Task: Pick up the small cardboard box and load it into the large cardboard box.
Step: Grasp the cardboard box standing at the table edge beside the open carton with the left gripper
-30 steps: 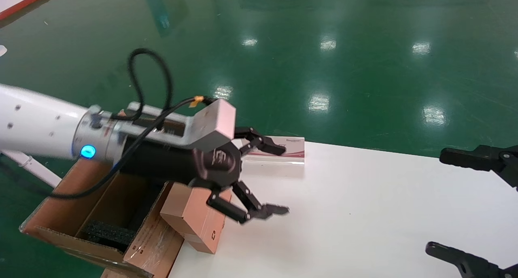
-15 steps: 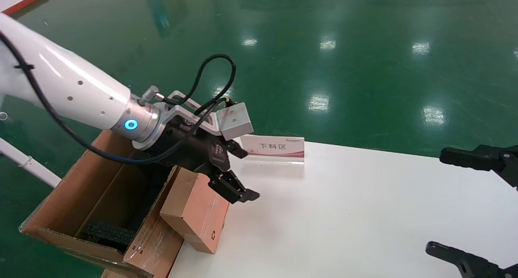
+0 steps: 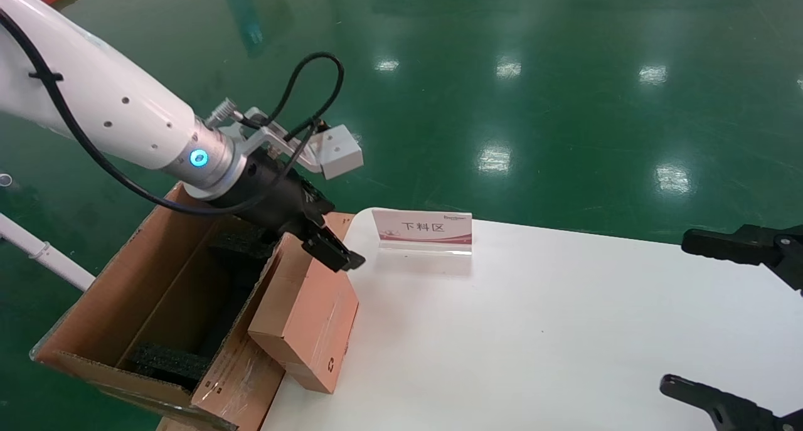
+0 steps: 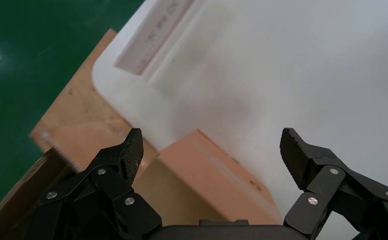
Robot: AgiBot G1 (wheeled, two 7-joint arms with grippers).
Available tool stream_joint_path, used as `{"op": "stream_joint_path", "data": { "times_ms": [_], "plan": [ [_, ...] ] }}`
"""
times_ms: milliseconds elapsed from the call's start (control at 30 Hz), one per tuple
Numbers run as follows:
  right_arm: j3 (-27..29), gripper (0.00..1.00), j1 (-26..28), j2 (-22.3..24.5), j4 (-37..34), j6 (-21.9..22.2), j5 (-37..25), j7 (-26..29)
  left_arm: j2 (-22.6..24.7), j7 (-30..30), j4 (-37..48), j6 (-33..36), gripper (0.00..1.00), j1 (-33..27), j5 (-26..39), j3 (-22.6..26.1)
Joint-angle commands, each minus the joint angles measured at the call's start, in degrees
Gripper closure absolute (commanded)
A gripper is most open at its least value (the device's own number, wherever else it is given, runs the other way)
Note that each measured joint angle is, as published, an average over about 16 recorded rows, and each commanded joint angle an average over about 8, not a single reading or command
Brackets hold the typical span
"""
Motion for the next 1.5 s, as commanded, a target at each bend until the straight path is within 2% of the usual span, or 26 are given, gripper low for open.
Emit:
{"op": "stream_joint_path", "data": {
  "times_ms": [33,533,900,1167,1500],
  "plan": [
    [-0.01,0.0,0.0,0.0,0.0,0.0,0.01,0.0,-0.06,-1.46,-0.05,0.11,0.0,-1.07,1.01,1.1],
    [-0.07,0.0,0.01,0.03,0.0,0.03,0.05,-0.03,-2.24,-6.17,-0.1,0.75,0.0,-9.62,-2.57,14.33],
    [-0.11,0.0,0.02,0.05,0.0,0.05,0.08,-0.06,-2.51,-8.94,-0.06,0.14,0.0,-13.66,-6.2,23.71],
    [-0.15,0.0,0.03,0.06,0.0,0.06,0.1,-0.07,-2.5,-10.0,-0.06,-0.9,0.0,-14.38,-7.86,27.61],
    [-0.18,0.0,0.04,0.08,0.0,0.08,0.13,-0.09,-2.43,-10.58,0.12,-2.8,0.0,-13.06,-8.67,30.0]
  ]
}}
